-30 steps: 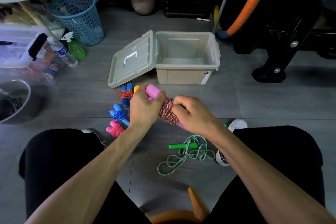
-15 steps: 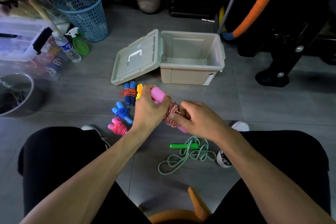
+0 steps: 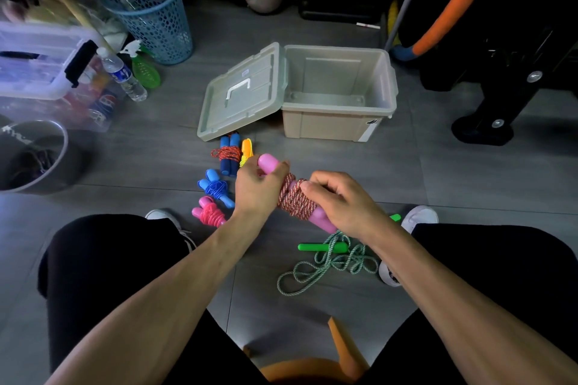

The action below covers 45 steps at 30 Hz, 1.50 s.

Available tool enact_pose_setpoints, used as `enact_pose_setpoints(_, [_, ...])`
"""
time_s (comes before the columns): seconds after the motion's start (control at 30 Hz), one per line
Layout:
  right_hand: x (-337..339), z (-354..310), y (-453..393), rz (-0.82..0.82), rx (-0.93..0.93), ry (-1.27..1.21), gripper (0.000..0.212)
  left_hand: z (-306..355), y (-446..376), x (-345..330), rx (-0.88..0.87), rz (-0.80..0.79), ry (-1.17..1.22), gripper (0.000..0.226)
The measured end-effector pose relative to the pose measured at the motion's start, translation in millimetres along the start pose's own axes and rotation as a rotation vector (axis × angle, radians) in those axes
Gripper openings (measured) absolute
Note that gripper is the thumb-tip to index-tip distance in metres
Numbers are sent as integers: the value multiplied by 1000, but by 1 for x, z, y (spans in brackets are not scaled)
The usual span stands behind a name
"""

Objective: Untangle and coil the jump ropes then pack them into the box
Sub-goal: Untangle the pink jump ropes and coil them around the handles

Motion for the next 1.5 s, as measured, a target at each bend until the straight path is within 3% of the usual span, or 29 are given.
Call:
enact_pose_setpoints(0.1, [4,16,-4,39,-53,-12,39,-6,-5,0,30,-13,10,35])
enact_pose_setpoints(0.23, [15,36,-11,116,-83,231,33,1,-8,8,4,5,72,28])
enact_pose_setpoints(0.37, [6,41,-15,0,-126,200,51,2,-4,10,3,64,132,36])
enact_pose_setpoints(0.47, [1,36,-18,27,-82,266,54,-4,-1,12,-12,143,126,31])
enact_pose_setpoints(0.57, [-3,36,-17,51,-76,233,59,-3,-1,17,-71,168,78,33])
enact_pose_setpoints(0.7, [-3,37,-15,62,-85,104,49,1,4,19,-143,157,86,31])
enact_pose_setpoints(0.8, [-3,41,-16,-24,-157,-10,48,1,4,18,-149,114,48,31])
enact_pose_setpoints(0.9, [-8,48,-22,-149,-281,-86,48,-4,-5,16,-25,48,15,32])
enact_pose_setpoints(1.0, [-10,50,-31,-198,-294,109,49,-15,-9,15,111,-5,22,31])
enact_pose_setpoints(1.17, [-15,63,-48,-245,-318,279,35,-32,-23,18,207,-140,47,31])
enact_pose_setpoints(1.3, [-9,92,-71,-194,-511,244,35,-68,-57,23,406,-194,-61,29])
enact_pose_setpoints(1.43, [-11,146,-105,19,-678,-67,43,-96,-95,47,514,-183,-177,21])
enact_pose_setpoints(1.5, [-18,169,-125,41,-702,-139,44,-112,-110,56,522,-165,-184,21])
Point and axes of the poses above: each hand's wrist, its own y-axis away from the middle knuckle, its own x-axis out of the back of the hand, z = x × y, the point moved 5 cm from there along -y, towards the middle knuckle, and after that the axes turned 9 degrees about -z, right-handed, at the moved point
